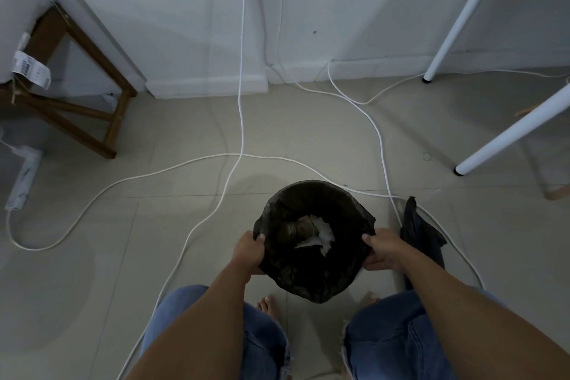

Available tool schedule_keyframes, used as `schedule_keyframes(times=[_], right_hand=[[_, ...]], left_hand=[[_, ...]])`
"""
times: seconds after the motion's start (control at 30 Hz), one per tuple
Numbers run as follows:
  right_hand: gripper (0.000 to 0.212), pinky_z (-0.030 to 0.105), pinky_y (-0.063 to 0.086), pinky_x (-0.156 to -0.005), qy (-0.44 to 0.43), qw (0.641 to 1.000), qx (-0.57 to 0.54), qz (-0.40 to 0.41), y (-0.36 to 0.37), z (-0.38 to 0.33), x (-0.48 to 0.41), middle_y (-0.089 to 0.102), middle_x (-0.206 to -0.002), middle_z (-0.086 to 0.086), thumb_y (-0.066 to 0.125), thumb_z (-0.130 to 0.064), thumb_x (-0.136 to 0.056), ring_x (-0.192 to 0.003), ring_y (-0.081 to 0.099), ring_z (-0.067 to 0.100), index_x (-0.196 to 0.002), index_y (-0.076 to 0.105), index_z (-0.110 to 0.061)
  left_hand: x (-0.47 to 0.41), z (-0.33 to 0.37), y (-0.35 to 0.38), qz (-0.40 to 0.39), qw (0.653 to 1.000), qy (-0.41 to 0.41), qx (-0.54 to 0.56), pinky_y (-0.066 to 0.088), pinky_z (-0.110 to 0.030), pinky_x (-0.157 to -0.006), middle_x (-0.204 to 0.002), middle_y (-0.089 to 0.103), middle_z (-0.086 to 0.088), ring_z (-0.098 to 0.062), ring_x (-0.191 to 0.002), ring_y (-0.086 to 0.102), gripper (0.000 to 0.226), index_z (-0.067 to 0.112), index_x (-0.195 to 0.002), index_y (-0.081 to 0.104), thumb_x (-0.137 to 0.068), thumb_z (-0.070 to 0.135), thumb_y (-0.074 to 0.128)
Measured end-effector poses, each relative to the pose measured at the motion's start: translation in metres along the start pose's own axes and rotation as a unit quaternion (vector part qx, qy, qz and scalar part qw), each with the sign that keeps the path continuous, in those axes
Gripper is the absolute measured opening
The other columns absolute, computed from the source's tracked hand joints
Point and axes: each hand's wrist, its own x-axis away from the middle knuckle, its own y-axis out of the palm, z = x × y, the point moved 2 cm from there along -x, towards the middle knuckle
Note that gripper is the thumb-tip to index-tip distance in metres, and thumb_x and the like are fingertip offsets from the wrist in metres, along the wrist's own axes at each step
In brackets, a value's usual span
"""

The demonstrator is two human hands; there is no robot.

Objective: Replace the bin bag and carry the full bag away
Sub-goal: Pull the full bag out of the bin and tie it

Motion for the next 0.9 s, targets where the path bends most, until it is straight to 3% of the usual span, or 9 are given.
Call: schedule_keyframes(times=[0.1,0.17,0.23,0.3,0.43,0.6,0.67,0.8,0.9], right_hand=[[0.022,0.041,0.058,-0.060,0.005,1.000,-0.018,-0.002,0.000,0.003,0.001,0.061,-0.099,0.024,0.039,-0.022,-0.102,-0.064,0.066,0.030,-0.117,0.044,-0.006],[0.021,0.044,0.059,-0.062,0.004,0.999,-0.050,0.017,-0.003,0.004,-0.001,0.059,-0.099,0.023,0.038,-0.021,-0.102,-0.049,0.057,0.023,-0.115,0.044,-0.005],[0.020,0.046,0.060,-0.070,0.005,0.998,-0.058,0.027,-0.007,0.002,-0.003,0.059,-0.100,0.021,0.041,-0.020,-0.101,-0.044,0.053,0.019,-0.112,0.047,-0.005],[0.020,0.041,0.059,-0.066,-0.003,0.998,-0.052,0.032,-0.011,-0.005,-0.004,0.060,-0.096,0.018,0.049,-0.020,-0.098,-0.044,0.051,0.018,-0.109,0.052,-0.004],[0.028,0.029,0.049,-0.062,-0.040,0.995,-0.042,0.079,-0.016,-0.027,-0.012,0.058,-0.074,0.011,0.062,-0.032,-0.090,-0.055,0.051,0.019,-0.096,0.059,-0.004],[0.052,0.035,0.048,-0.078,-0.012,0.994,-0.013,0.108,-0.017,-0.040,-0.035,0.062,-0.107,0.007,0.056,-0.057,-0.084,-0.099,0.060,0.028,-0.108,0.060,-0.011],[0.044,0.035,0.046,-0.080,-0.018,0.995,-0.006,0.098,-0.014,-0.046,-0.043,0.063,-0.107,0.008,0.062,-0.049,-0.084,-0.100,0.060,0.027,-0.106,0.062,-0.010],[0.007,0.030,0.043,-0.068,-0.106,0.980,0.088,0.144,-0.012,-0.063,-0.043,0.066,-0.085,0.016,0.071,-0.011,-0.080,-0.075,0.060,0.024,-0.079,0.068,-0.005],[0.013,0.031,0.044,-0.066,-0.135,0.972,0.072,0.178,-0.014,-0.067,-0.040,0.065,-0.076,0.015,0.069,-0.003,-0.075,-0.072,0.061,0.025,-0.065,0.065,-0.010]], left_hand=[[-0.006,-0.003,-0.001,0.023,0.999,-0.023,-0.018,0.060,-0.048,-0.077,-0.103,0.062,-0.016,-0.033,-0.094,0.063,0.026,0.010,-0.108,0.055,-0.099,0.030,0.043],[-0.005,0.002,-0.002,0.054,0.998,-0.037,0.020,0.056,-0.036,-0.063,-0.096,0.062,-0.017,-0.032,-0.084,0.061,0.030,0.003,-0.106,0.058,-0.098,0.030,0.045],[-0.005,0.007,-0.004,0.069,0.993,-0.054,0.075,0.048,-0.030,-0.056,-0.088,0.060,-0.017,-0.030,-0.077,0.058,0.030,0.003,-0.097,0.061,-0.097,0.029,0.049],[-0.008,0.013,-0.007,0.074,0.988,-0.059,0.120,0.045,-0.030,-0.057,-0.081,0.057,-0.013,-0.026,-0.072,0.054,0.027,0.006,-0.085,0.062,-0.097,0.028,0.050],[-0.010,0.026,-0.018,0.088,0.982,-0.039,0.165,0.045,-0.032,-0.062,-0.075,0.058,-0.012,-0.024,-0.066,0.054,0.028,0.010,-0.074,0.062,-0.096,0.024,0.054],[-0.016,0.031,-0.030,0.079,0.974,-0.005,0.211,0.056,-0.044,-0.080,-0.099,0.072,-0.019,-0.034,-0.088,0.069,0.012,0.008,-0.088,0.068,-0.092,0.017,0.062],[-0.019,0.034,-0.034,0.070,0.971,0.003,0.229,0.057,-0.039,-0.073,-0.101,0.071,-0.021,-0.033,-0.085,0.069,0.011,0.005,-0.092,0.067,-0.091,0.014,0.061],[-0.021,0.039,-0.036,0.046,0.964,-0.004,0.263,0.054,-0.035,-0.065,-0.100,0.071,-0.020,-0.032,-0.083,0.068,0.018,0.001,-0.104,0.066,-0.094,0.013,0.058],[-0.024,0.040,-0.037,0.037,0.966,-0.014,0.257,0.057,-0.041,-0.072,-0.106,0.070,-0.023,-0.037,-0.090,0.069,0.022,-0.001,-0.109,0.063,-0.092,0.013,0.061]])
